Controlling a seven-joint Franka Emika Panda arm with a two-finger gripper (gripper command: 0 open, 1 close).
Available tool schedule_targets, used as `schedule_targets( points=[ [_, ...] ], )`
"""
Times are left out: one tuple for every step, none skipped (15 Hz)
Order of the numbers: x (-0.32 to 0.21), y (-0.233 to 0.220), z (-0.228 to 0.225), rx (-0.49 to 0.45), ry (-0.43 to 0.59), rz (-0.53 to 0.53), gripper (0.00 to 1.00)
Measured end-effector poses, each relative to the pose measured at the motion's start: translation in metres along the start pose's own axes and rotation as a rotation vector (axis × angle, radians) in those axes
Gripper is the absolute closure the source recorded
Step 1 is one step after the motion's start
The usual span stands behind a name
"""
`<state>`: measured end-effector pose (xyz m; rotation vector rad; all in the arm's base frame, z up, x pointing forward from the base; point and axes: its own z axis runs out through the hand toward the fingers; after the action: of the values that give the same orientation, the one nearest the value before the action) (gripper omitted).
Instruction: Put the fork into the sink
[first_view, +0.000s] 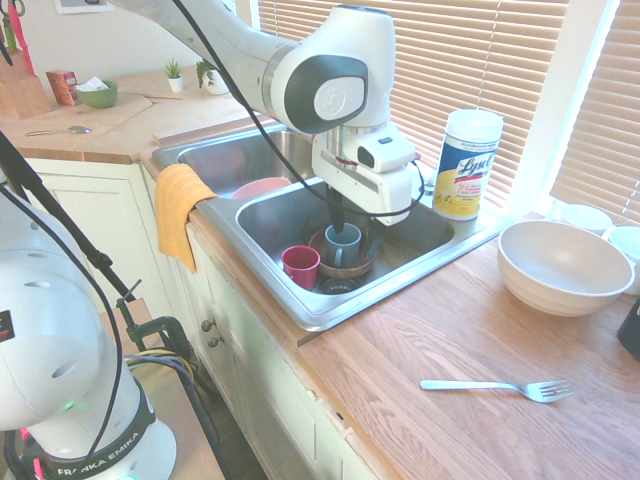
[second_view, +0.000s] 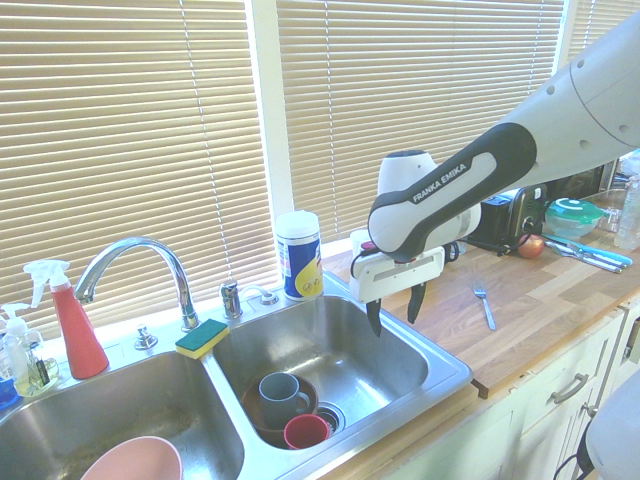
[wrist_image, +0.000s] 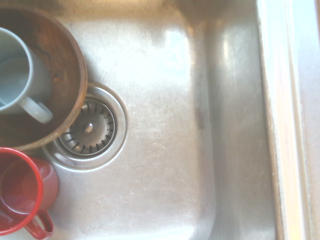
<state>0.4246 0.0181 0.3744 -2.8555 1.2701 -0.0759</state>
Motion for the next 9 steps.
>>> schedule_targets(
  points=[
    [0.000, 0.000, 0.000, -0.001, -0.001, 0.000, 0.00],
    [0.001, 0.000, -0.001, 0.001, 0.004, 0.012, 0.00],
    [0.007, 0.001, -0.006, 0.007, 0.018, 0.046, 0.00],
    [0.018, 0.004, -0.014, 0.016, 0.036, 0.091, 0.00],
    [0.031, 0.011, -0.023, 0.025, 0.048, 0.137, 0.00],
    [0.049, 0.025, -0.031, 0.027, 0.064, 0.187, 0.00],
    [0.070, 0.045, -0.036, 0.023, 0.072, 0.242, 0.00],
    [0.090, 0.067, -0.038, 0.020, 0.076, 0.302, 0.00],
    [0.110, 0.093, -0.038, 0.012, 0.080, 0.362, 0.00]
  ],
)
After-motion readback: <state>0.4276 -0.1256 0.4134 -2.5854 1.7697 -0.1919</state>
